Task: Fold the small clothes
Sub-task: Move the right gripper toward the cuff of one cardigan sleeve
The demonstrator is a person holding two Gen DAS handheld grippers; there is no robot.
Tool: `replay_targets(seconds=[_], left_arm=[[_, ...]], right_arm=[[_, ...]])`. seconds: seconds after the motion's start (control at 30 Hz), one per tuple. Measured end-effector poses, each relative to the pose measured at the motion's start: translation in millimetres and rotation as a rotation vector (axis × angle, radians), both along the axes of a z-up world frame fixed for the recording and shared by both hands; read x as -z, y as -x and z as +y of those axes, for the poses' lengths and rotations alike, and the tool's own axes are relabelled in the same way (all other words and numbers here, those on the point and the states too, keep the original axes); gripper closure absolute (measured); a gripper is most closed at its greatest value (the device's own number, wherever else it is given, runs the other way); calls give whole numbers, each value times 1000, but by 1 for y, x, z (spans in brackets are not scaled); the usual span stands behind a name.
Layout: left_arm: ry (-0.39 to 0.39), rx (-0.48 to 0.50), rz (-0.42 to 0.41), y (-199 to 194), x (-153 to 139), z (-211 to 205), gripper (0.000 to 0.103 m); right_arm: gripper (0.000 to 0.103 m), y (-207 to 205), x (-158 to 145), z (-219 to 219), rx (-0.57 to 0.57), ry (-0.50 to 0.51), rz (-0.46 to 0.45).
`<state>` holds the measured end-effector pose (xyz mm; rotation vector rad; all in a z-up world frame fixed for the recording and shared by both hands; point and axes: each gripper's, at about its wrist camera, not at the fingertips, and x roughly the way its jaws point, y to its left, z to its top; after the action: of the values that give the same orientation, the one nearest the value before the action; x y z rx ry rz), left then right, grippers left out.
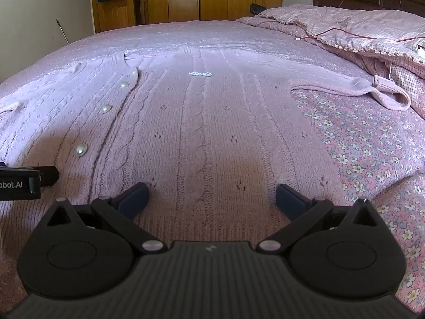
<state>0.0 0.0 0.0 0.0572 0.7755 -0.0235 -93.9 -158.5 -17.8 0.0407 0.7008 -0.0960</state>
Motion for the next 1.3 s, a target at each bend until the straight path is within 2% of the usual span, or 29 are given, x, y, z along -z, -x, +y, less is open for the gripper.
replay_targets(seconds=[0.57, 0.83, 1.13, 1.3], left_arm=[[3, 0, 10, -2, -4, 2, 0], [4, 5, 12, -2, -3, 2, 0], [15, 37, 81, -7, -6, 4, 0], [19, 39, 85, -7, -7, 4, 0]], right_arm=[[0, -5, -3, 1, 0, 0, 36], [0, -7, -8, -8, -36, -44, 58], [0, -7, -10, -12, -56, -61, 71], [0, -10, -11, -13, -78, -54, 91]])
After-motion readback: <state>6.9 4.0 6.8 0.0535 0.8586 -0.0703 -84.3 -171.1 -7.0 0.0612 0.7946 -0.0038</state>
